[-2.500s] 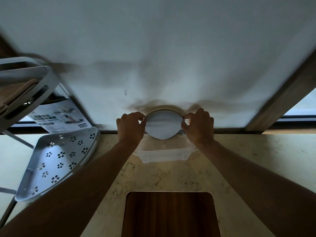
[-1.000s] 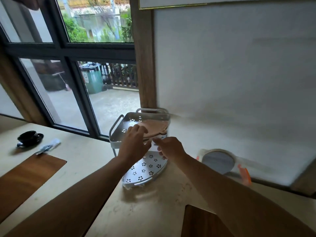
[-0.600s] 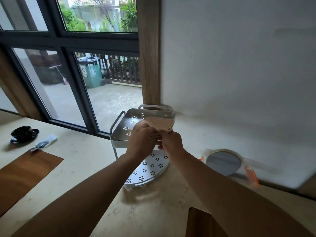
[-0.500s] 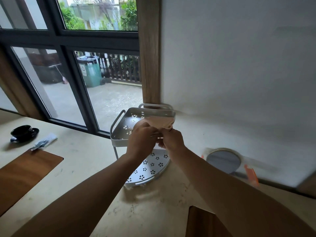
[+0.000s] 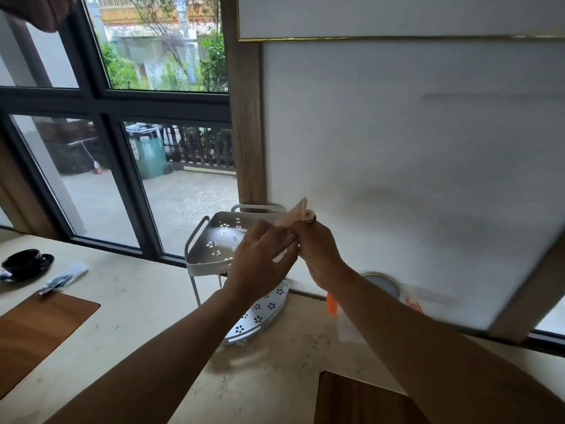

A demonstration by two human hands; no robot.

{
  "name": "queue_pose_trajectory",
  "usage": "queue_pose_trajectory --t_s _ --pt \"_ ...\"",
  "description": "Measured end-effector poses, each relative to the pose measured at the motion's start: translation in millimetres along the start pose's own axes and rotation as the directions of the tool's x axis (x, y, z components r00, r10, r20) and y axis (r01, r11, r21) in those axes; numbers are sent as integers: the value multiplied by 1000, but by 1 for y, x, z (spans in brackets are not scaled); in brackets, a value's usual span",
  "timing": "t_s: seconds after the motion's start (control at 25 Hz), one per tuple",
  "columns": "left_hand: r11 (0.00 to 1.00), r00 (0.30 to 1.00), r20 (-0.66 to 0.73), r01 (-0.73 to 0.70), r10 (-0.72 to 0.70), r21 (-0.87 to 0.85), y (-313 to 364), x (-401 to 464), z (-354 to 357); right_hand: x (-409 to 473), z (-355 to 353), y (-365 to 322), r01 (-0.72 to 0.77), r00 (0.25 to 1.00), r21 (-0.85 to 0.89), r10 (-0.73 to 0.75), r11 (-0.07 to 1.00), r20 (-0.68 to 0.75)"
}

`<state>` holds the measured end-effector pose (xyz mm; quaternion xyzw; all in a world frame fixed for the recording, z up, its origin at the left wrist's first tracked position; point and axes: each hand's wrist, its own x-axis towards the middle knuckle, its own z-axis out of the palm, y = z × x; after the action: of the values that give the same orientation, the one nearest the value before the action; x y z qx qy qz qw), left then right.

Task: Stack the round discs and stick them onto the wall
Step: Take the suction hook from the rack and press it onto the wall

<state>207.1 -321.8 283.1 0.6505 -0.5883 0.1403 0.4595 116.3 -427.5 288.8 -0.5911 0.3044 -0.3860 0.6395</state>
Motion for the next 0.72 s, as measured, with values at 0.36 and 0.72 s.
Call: queue_pose_trajectory --t_s 0.36,0.72 --pt "920 923 198 361 -330 -151 52 -17 39 -86 -111 -38 341 940 -607 -241 718 243" --pt "945 841 494 310 -219 -109 75 -44 80 -125 -207 -45 471 864 -822 21 321 503"
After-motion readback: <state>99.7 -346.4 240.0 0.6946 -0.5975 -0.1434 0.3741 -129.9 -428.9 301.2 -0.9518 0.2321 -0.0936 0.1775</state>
